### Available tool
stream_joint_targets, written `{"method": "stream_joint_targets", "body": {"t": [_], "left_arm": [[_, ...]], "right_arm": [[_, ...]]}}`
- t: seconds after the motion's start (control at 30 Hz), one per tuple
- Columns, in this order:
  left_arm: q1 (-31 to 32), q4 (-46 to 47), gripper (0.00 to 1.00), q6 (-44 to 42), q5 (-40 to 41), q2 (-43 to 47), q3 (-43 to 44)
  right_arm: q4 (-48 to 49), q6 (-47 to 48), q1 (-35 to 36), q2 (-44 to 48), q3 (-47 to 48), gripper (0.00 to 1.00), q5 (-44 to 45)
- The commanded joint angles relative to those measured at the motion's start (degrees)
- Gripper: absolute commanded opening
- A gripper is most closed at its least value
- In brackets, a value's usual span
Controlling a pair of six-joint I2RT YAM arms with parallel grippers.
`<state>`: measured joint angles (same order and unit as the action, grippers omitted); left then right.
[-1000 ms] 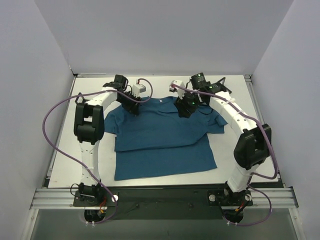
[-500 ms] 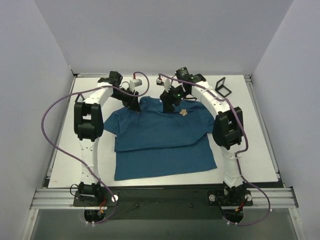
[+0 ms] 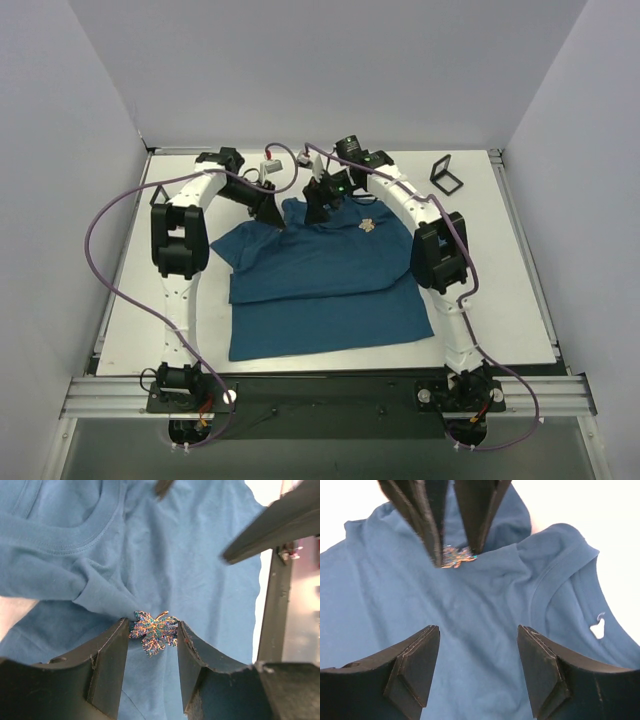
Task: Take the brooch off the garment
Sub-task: Pass from the left arm to the right
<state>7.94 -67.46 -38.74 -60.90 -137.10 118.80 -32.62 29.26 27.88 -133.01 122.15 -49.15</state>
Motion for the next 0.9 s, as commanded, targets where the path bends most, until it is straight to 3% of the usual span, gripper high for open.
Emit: {"method": "stream_joint_targets", "body": {"t": [0.0,0.23,0.4,0.63,0.87], "left_arm": [[-0.9,-5.3,0.47,-4.1,-6.5,-0.4,4.0],[-1.9,-13.1,0.47,-11.4,-11.3,-2.0,6.0],[-2.3,-16.6,0.48,-17.4,-13.0,-2.3,6.3],[-2.7,-22.6,0.44,-24.1,-15.4,-2.6,8.0],[-2.5,-22.4,0.45,-24.8,-18.3,-2.7,8.0]], "right_arm": [[3.8,1.1,1.4,-1.1,2.2,0.63,-1.9],[5.2,8.4,1.0,-0.9,0.6,0.61,-1.7],[5.2,8.4,-1.8,-0.5,0.3,0.61,-9.5],[5.1,4.9,-7.0,-0.3,2.1,0.62,-26.8],[4.8,7.3,-6.2,-0.3,1.3,0.62,-27.4]]}}
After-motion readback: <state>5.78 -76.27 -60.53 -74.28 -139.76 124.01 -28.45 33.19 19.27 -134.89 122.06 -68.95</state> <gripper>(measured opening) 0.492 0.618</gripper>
